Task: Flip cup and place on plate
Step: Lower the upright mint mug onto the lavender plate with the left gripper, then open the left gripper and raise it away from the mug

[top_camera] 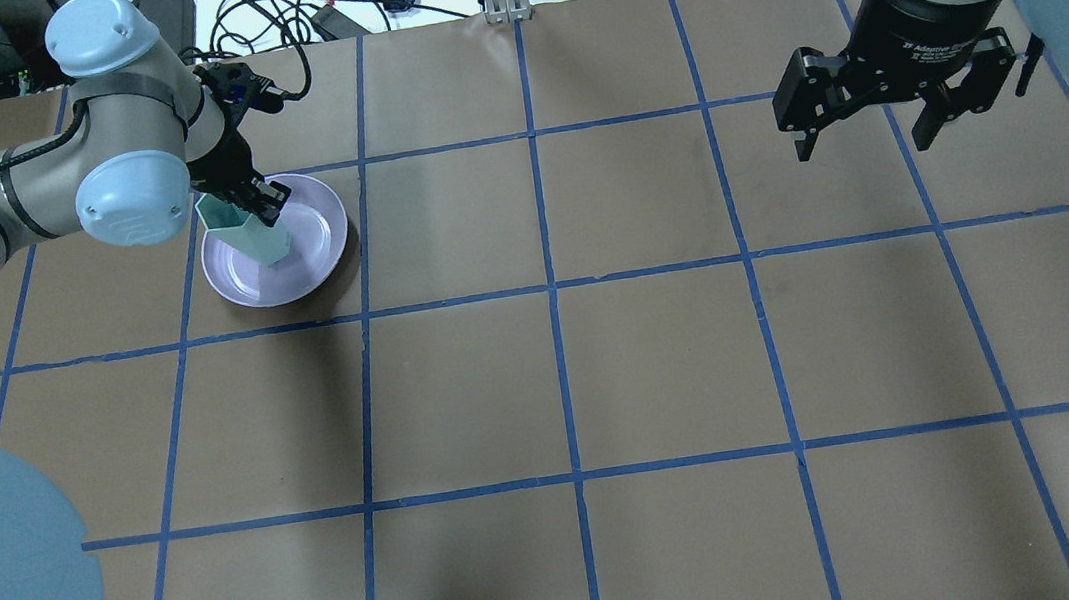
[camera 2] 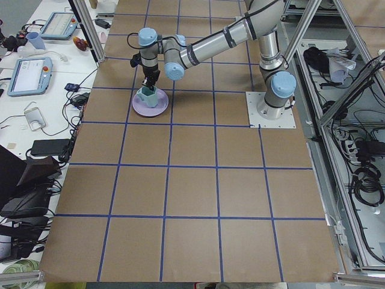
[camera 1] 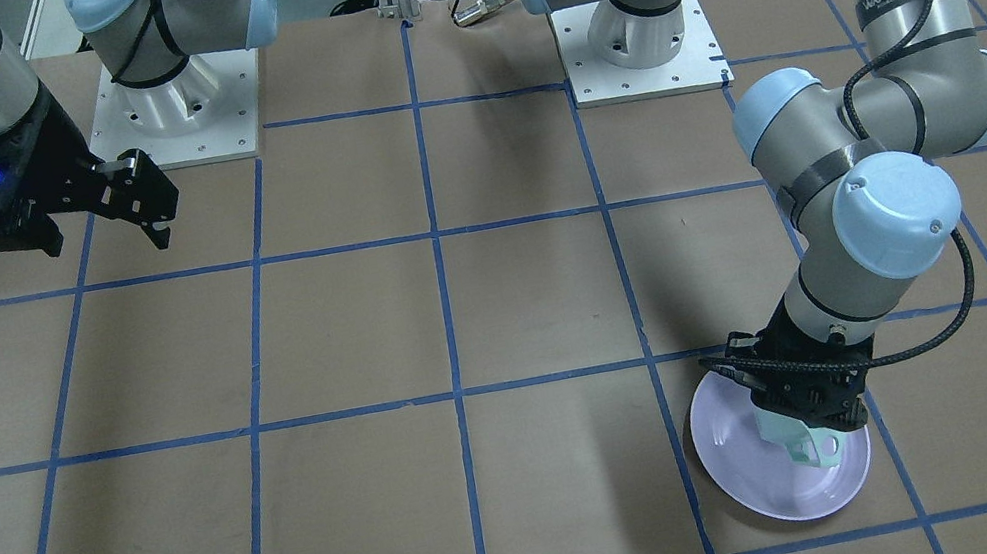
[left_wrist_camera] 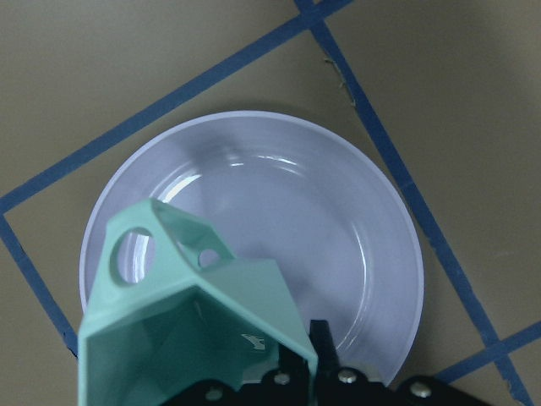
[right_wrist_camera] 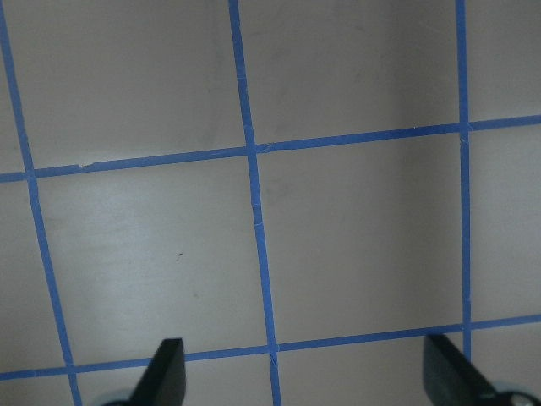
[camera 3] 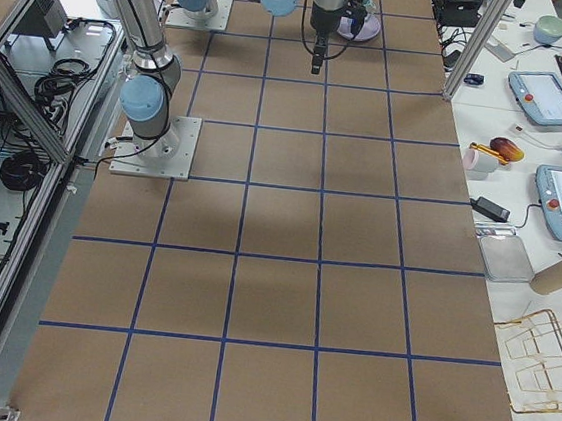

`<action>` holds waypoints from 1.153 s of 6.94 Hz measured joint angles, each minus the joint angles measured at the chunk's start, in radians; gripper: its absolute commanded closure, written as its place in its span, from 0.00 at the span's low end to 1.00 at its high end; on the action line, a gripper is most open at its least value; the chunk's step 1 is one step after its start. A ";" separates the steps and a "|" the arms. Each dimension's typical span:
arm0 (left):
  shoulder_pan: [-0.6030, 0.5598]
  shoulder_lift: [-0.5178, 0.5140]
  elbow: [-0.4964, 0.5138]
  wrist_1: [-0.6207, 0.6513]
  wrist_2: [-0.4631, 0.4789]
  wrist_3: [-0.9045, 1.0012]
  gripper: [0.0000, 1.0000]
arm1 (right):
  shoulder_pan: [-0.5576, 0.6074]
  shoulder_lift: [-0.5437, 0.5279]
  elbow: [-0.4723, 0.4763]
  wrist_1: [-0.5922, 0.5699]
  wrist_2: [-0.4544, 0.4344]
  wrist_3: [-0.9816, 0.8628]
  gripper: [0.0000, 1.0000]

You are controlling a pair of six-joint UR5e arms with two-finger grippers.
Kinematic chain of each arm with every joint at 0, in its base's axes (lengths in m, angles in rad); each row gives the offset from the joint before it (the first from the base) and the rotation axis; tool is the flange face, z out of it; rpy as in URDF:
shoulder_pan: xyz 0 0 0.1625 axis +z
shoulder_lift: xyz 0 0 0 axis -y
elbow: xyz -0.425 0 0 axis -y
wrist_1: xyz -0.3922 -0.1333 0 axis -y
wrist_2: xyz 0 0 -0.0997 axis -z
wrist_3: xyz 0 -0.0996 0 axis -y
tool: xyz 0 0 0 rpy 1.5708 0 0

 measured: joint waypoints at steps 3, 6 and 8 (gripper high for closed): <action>0.001 -0.010 -0.001 -0.001 -0.001 0.003 0.36 | 0.000 0.000 0.000 0.000 0.000 0.000 0.00; -0.002 -0.004 -0.001 -0.004 0.002 0.003 0.00 | 0.000 0.000 0.000 0.000 0.000 0.000 0.00; -0.010 0.037 0.005 -0.027 0.024 -0.006 0.00 | 0.000 0.000 0.000 0.000 0.000 0.000 0.00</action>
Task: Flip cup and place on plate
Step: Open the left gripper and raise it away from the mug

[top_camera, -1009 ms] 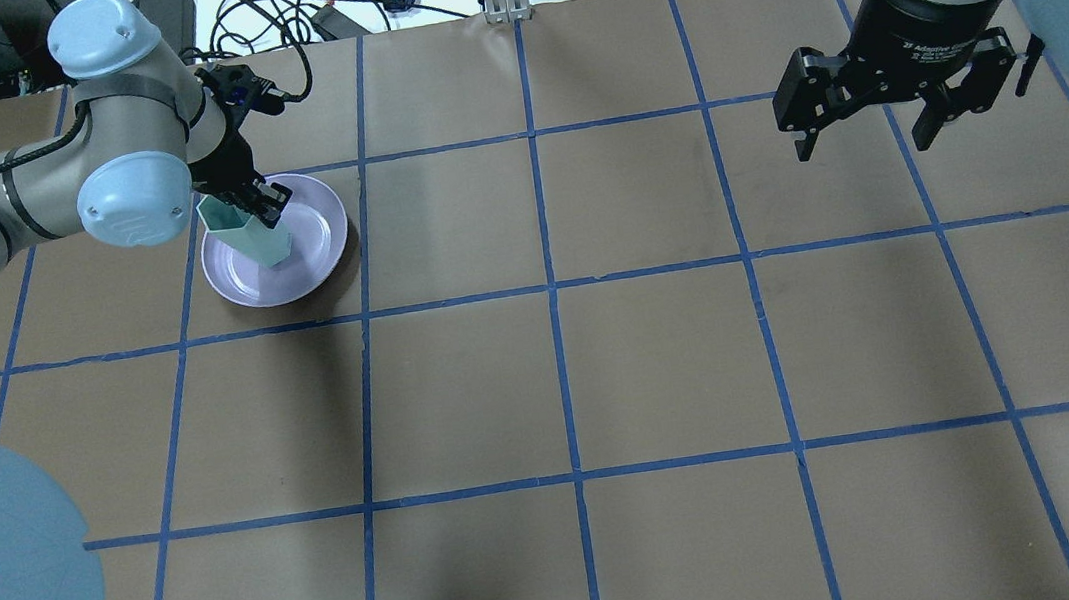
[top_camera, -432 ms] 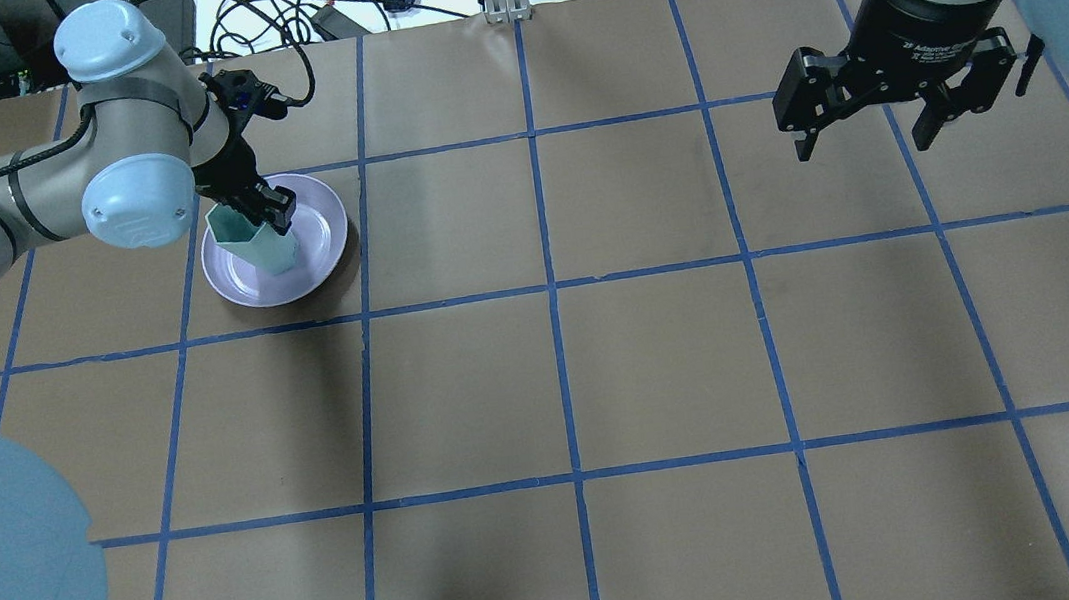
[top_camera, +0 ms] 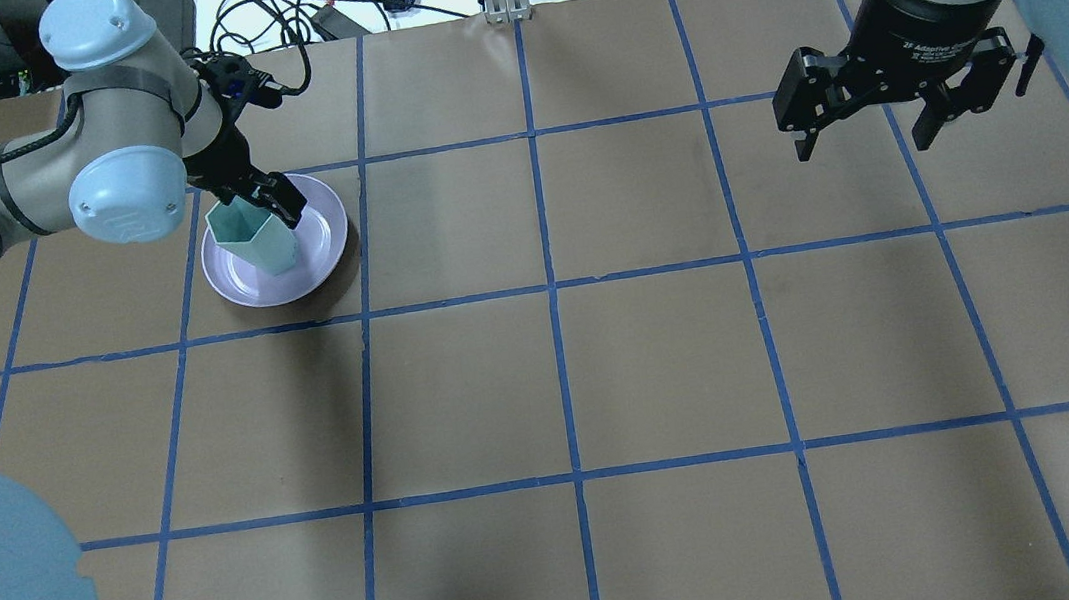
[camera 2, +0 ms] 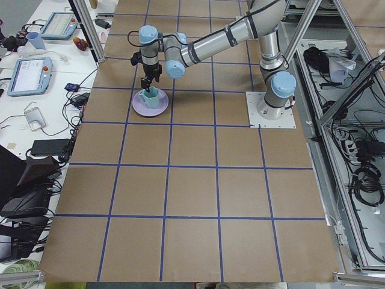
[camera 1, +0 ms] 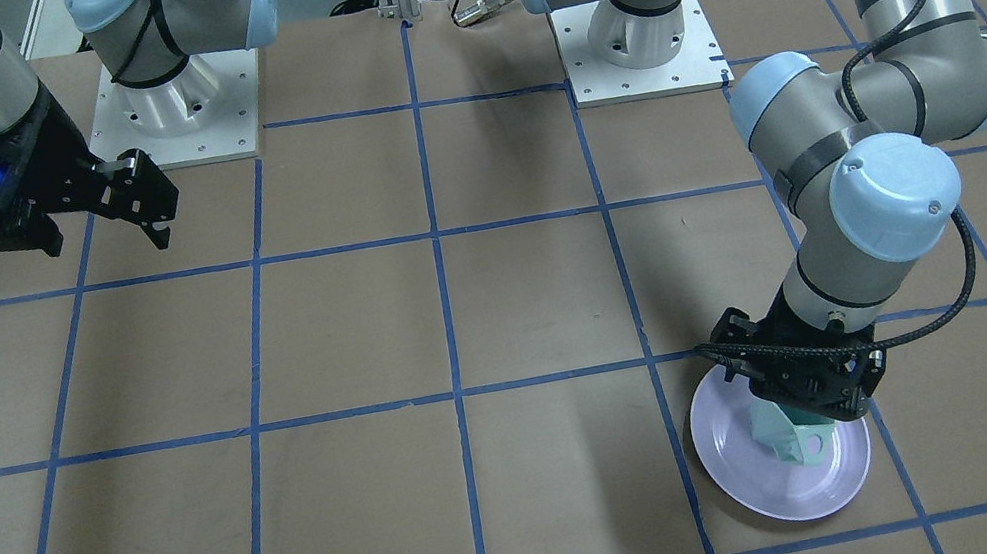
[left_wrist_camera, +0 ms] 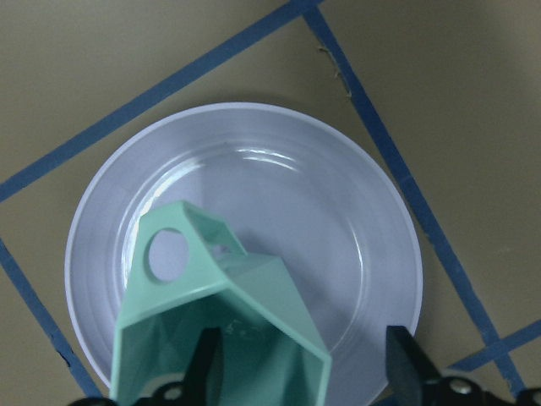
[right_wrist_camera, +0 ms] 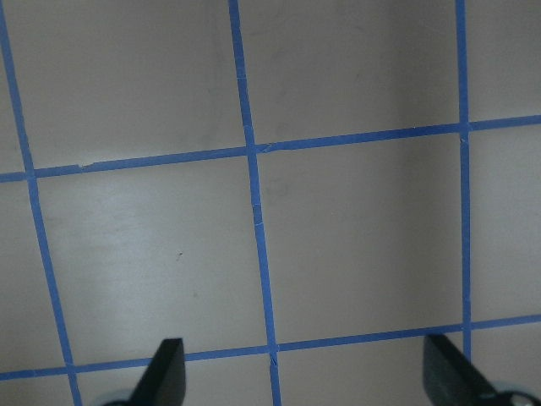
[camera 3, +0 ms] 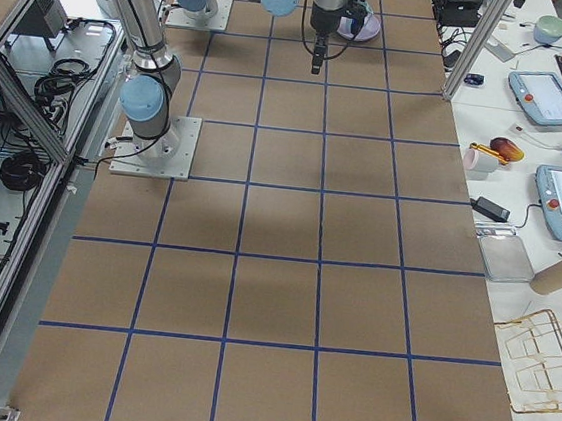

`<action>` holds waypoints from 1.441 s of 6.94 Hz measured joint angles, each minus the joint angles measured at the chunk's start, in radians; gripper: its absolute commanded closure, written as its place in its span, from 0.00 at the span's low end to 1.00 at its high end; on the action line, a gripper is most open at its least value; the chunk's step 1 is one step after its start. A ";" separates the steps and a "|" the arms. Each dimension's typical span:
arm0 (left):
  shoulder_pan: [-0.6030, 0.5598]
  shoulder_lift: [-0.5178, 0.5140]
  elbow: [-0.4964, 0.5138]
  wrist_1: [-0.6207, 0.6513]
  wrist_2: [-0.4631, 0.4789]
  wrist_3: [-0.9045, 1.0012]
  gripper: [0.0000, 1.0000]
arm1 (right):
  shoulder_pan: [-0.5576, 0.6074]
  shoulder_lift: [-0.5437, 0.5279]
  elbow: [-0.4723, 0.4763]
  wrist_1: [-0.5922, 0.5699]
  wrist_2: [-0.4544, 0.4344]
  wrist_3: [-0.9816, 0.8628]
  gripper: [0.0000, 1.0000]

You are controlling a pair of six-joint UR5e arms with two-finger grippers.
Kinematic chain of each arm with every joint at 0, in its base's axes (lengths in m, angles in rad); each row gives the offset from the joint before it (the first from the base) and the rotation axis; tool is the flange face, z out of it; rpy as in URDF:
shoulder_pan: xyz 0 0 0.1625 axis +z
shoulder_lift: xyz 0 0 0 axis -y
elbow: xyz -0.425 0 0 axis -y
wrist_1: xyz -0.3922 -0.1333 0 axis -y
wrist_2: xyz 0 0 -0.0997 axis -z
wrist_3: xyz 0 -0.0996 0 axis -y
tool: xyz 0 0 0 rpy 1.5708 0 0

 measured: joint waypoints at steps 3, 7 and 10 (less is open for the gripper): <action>-0.016 0.094 0.011 -0.100 0.048 -0.210 0.00 | 0.000 0.000 0.000 0.000 0.000 0.000 0.00; -0.050 0.220 0.079 -0.281 0.031 -0.540 0.00 | 0.000 0.000 0.000 0.000 0.000 0.000 0.00; -0.057 0.286 0.083 -0.394 -0.010 -0.622 0.00 | 0.000 0.000 0.000 0.000 0.000 0.000 0.00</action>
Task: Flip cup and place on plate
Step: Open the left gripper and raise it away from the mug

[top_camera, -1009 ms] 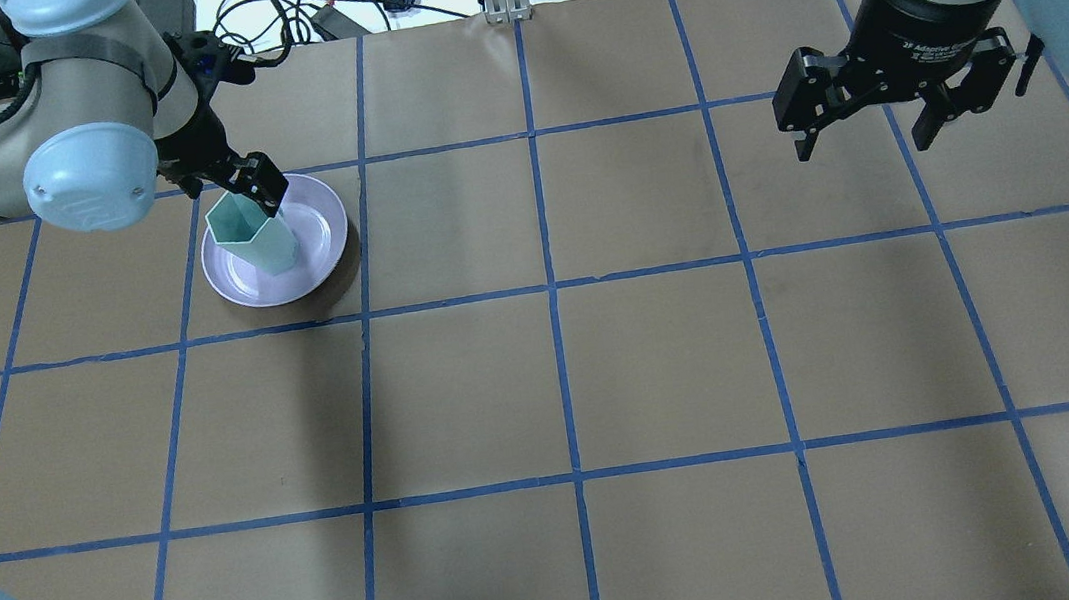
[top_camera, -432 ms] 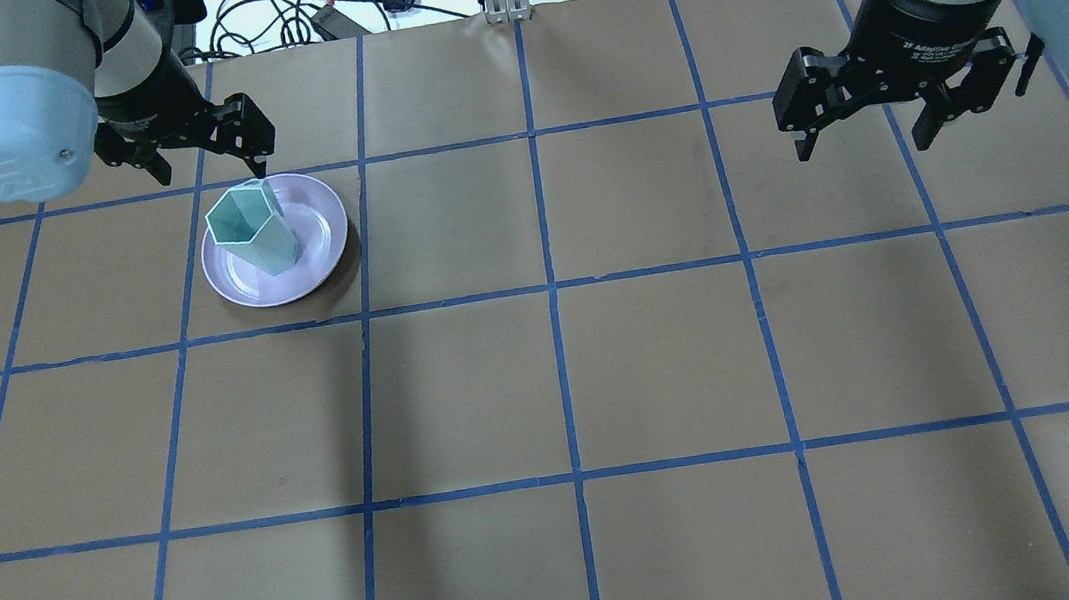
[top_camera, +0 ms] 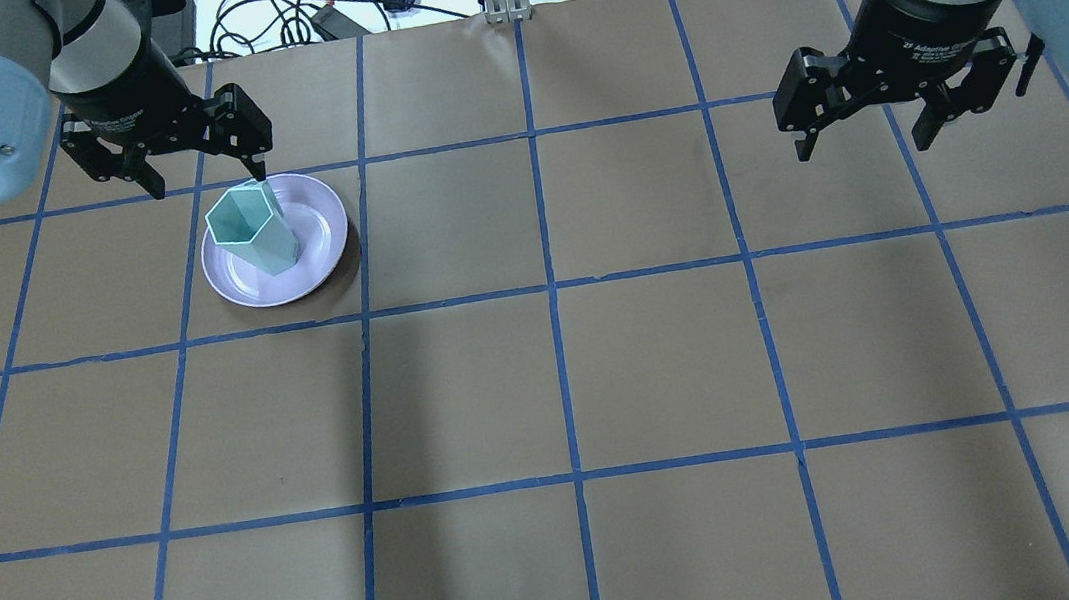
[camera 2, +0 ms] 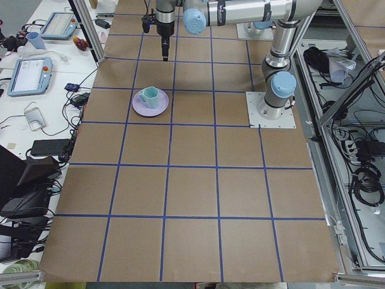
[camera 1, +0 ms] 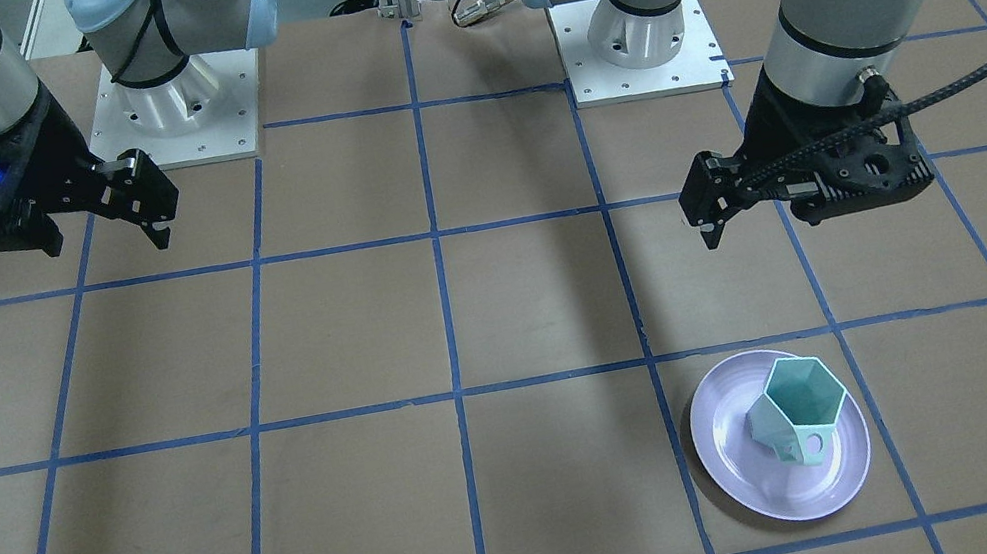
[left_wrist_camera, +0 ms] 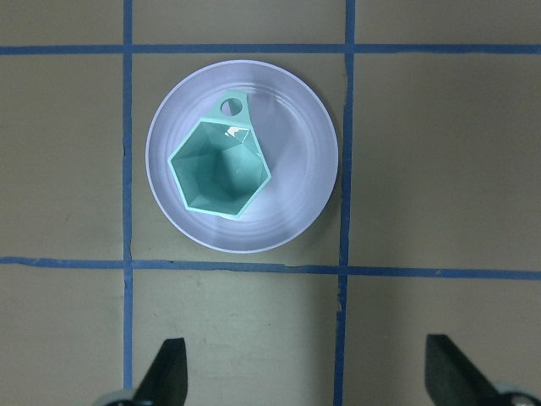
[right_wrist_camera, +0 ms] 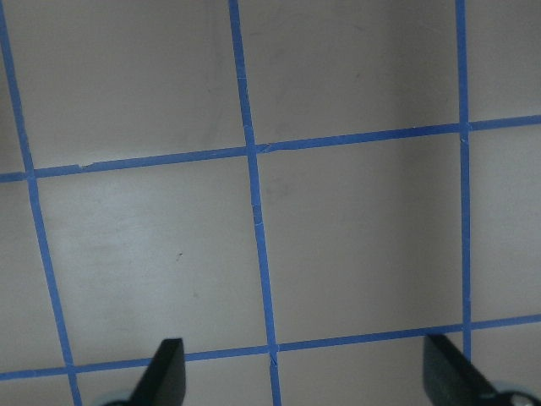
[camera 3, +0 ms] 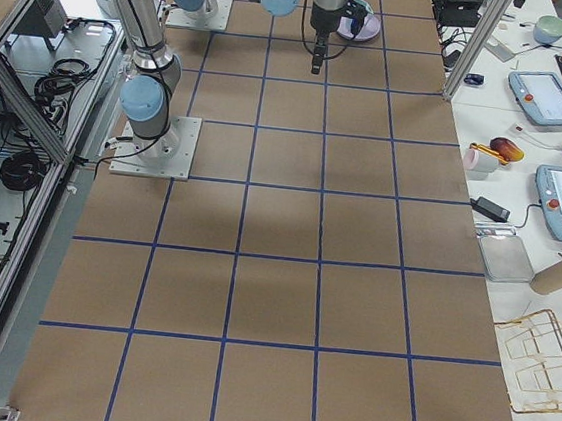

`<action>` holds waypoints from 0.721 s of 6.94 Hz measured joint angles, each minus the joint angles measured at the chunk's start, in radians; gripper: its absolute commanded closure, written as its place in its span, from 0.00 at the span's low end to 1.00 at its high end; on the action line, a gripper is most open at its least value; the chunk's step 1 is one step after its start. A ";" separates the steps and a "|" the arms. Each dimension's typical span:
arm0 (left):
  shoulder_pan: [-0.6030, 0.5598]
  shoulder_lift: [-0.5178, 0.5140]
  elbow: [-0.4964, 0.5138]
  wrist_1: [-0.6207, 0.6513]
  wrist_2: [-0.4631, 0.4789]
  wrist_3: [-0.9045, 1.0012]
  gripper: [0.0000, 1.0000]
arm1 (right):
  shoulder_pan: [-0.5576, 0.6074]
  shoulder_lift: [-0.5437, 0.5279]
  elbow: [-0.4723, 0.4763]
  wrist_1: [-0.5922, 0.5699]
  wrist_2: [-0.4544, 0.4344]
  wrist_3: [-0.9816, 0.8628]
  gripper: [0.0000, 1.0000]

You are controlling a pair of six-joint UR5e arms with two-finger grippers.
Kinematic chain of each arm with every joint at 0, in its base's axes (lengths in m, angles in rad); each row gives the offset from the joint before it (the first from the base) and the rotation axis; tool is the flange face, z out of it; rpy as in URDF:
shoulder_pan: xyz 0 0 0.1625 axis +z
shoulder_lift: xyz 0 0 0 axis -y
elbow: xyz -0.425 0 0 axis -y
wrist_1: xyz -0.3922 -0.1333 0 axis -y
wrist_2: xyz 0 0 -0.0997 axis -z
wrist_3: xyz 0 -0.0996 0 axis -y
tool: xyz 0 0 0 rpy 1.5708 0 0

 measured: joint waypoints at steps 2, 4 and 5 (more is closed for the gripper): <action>0.003 0.014 0.000 -0.042 -0.045 -0.006 0.00 | 0.000 0.000 0.000 0.000 0.000 0.000 0.00; 0.005 0.020 -0.009 -0.055 -0.046 -0.005 0.00 | 0.000 0.000 0.000 0.000 0.000 0.000 0.00; 0.005 0.023 -0.012 -0.060 -0.039 -0.004 0.00 | 0.000 0.000 0.000 0.000 0.000 0.000 0.00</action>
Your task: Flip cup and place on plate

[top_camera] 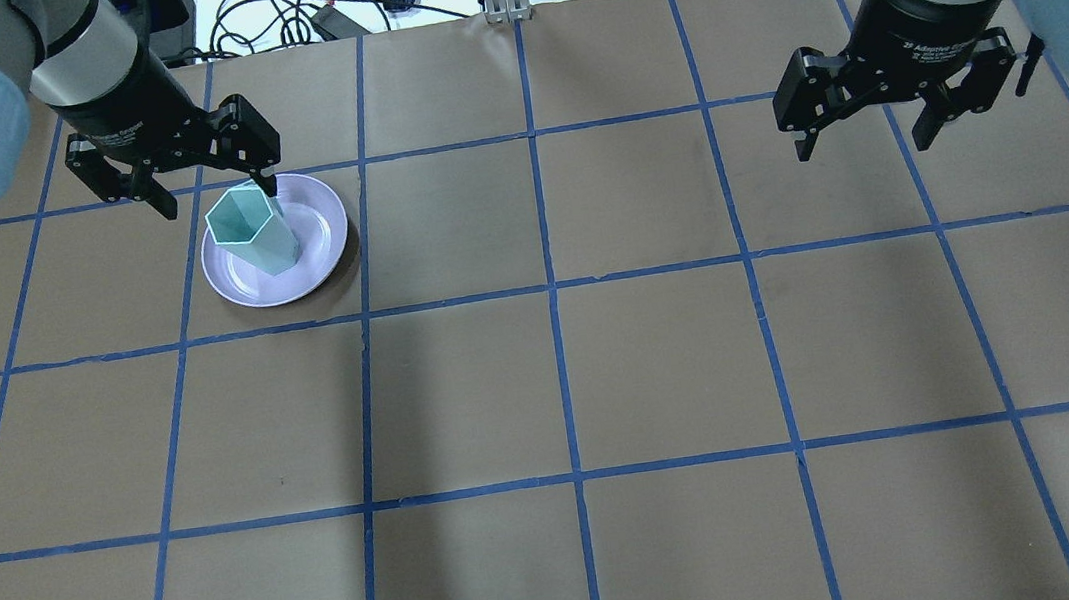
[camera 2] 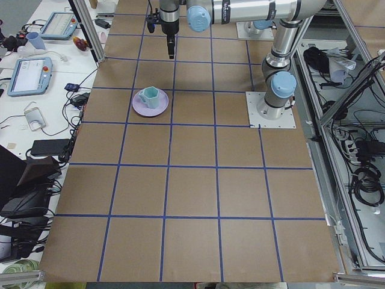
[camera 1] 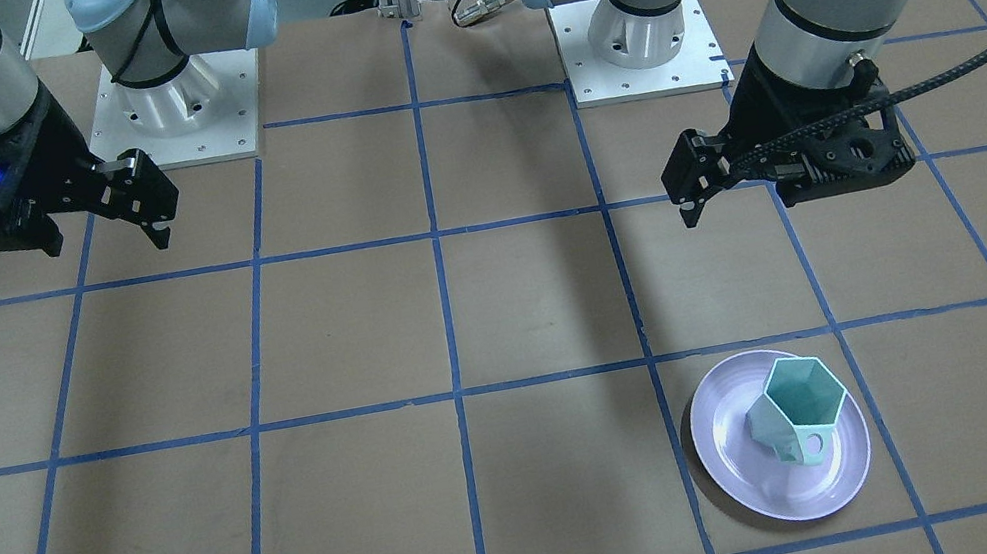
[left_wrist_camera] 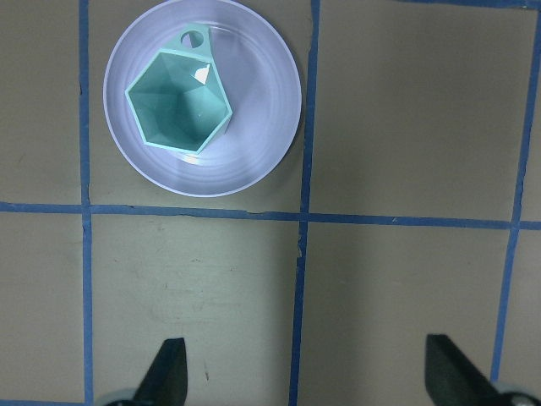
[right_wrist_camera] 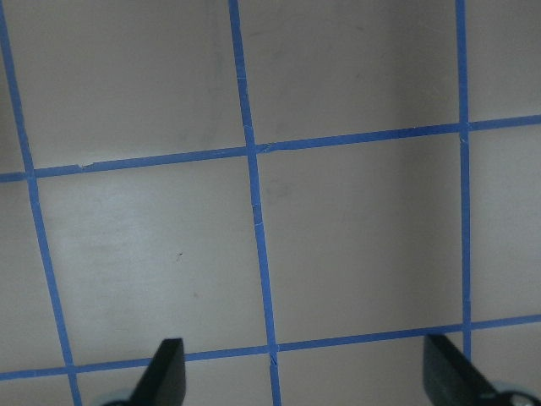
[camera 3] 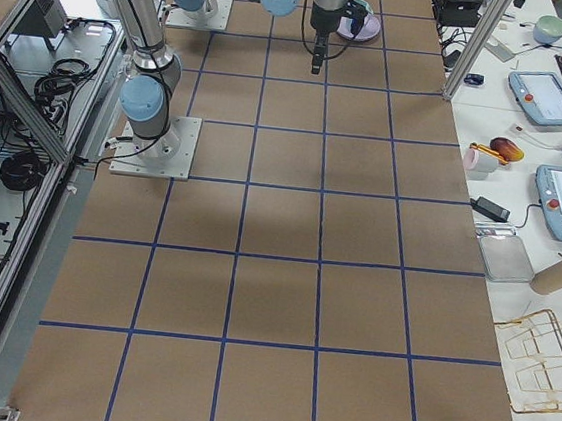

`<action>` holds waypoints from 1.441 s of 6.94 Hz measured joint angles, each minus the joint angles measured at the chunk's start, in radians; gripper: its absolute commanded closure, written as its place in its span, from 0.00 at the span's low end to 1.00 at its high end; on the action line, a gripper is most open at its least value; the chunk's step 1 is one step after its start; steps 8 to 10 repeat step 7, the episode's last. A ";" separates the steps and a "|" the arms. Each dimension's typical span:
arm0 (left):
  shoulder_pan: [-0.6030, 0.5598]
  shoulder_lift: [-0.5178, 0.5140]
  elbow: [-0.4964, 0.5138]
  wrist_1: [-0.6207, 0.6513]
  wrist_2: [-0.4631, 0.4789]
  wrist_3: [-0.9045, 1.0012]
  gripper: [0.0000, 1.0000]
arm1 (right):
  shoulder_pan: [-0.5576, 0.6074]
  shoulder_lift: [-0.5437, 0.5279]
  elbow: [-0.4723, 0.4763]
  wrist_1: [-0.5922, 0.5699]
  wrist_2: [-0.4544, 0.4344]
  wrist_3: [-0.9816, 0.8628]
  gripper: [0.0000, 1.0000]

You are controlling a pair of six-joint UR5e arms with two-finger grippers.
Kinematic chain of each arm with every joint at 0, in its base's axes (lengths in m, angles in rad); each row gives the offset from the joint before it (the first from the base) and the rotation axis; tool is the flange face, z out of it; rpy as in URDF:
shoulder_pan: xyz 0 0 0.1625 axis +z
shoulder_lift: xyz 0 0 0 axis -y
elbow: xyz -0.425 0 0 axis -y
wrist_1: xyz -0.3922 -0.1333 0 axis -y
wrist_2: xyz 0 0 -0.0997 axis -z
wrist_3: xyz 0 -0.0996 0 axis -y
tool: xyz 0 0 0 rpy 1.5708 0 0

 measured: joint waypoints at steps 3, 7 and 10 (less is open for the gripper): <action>-0.002 0.009 -0.004 -0.011 0.043 0.000 0.00 | 0.000 0.000 0.000 0.000 0.000 0.000 0.00; -0.005 0.009 -0.006 -0.010 0.036 0.000 0.00 | 0.000 0.000 0.000 0.000 0.000 0.000 0.00; -0.005 0.009 -0.006 -0.010 0.036 0.000 0.00 | 0.000 0.000 0.000 0.000 0.000 0.000 0.00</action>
